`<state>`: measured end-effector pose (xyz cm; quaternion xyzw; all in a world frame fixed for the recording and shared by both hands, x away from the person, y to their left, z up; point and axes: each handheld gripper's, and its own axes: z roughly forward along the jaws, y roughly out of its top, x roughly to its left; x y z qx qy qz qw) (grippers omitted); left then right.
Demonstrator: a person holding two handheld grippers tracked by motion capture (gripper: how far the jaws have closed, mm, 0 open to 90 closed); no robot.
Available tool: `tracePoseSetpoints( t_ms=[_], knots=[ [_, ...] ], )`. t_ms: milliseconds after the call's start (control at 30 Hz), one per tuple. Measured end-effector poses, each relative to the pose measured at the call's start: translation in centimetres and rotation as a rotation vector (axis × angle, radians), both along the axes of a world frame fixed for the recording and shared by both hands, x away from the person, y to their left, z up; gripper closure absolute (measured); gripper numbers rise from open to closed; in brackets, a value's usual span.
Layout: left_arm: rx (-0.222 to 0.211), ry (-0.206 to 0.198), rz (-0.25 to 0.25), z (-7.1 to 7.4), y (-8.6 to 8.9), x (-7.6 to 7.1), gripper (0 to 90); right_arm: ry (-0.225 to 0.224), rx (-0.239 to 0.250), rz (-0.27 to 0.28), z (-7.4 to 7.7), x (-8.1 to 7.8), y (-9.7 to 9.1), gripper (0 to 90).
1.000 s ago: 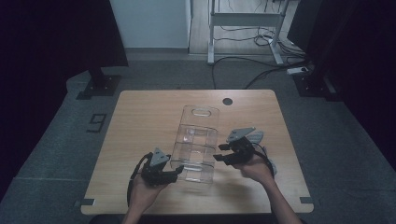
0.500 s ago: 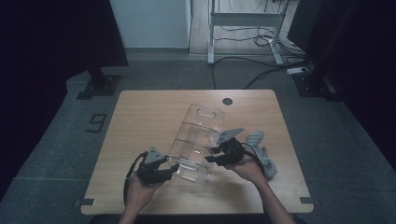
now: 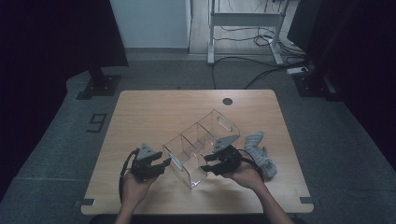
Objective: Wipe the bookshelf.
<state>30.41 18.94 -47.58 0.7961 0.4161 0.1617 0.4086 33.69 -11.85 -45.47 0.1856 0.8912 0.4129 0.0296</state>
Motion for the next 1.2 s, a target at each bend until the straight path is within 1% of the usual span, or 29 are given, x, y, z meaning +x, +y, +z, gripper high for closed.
tracePoseSetpoints(
  t_ms=[67,133,200,300,367,433,500,567,600,667,767,800,833,1033,1200],
  knots=[
    [0.011,0.001,-0.006,0.0,-0.2,-0.2,44.9,-0.012,-0.01,-0.029,0.3,-0.3,-0.7,48.3],
    [0.02,0.007,-0.02,0.1,-0.4,-0.6,39.4,-0.019,-0.004,-0.054,0.7,-0.5,-1.7,48.1],
    [0.026,0.01,-0.029,0.0,-0.7,-1.0,35.8,-0.03,-0.004,-0.085,1.0,-0.7,-2.8,47.9],
    [0.032,0.023,-0.052,-0.2,-1.0,-1.6,34.1,-0.054,-0.007,-0.135,1.4,-0.8,-4.4,47.1],
    [0.038,0.03,-0.062,-0.5,-1.1,-2.0,33.3,-0.061,-0.006,-0.17,1.5,-0.6,-5.3,46.1],
    [0.026,0.045,-0.074,-0.8,-1.2,-2.3,33.3,-0.064,0.002,-0.206,1.3,-0.2,-5.7,45.6],
    [0.029,0.053,-0.082,-1.1,-1.4,-2.3,33.3,-0.055,0.001,-0.215,0.9,0.5,-5.6,44.5],
    [0.031,0.053,-0.082,-1.4,-1.7,-2.2,33.3,-0.047,-0.019,-0.221,0.2,1.2,-5.1,44.4],
    [0.031,0.053,-0.082,-1.4,-1.7,-2.2,33.3,-0.043,-0.02,-0.221,-0.1,1.5,-4.9,44.4],
    [0.054,0.041,-0.077,-1.8,-2.0,-2.0,33.4,-0.035,-0.018,-0.22,-0.6,2.0,-4.4,44.4],
    [0.067,0.042,-0.07,-2.2,-2.1,-1.5,33.7,-0.022,-0.023,-0.211,-1.2,2.4,-4.0,45.5],
    [0.079,0.04,-0.065,-2.3,-2.1,-1.3,33.7,-0.019,-0.021,-0.201,-1.2,2.4,-3.8,45.4],
    [0.089,0.037,-0.059,-2.4,-2.0,-1.2,33.7,-0.025,-0.025,-0.207,-1.2,2.4,-3.7,45.6],
    [0.089,0.032,-0.019,-2.6,-1.6,-0.5,35.0,-0.026,-0.043,-0.211,-1.2,2.0,-3.8,47.0],
    [0.104,0.032,0.016,-2.7,-1.3,0.1,36.7,-0.026,-0.062,-0.211,-1.2,1.4,-3.4,46.6]
  ],
)
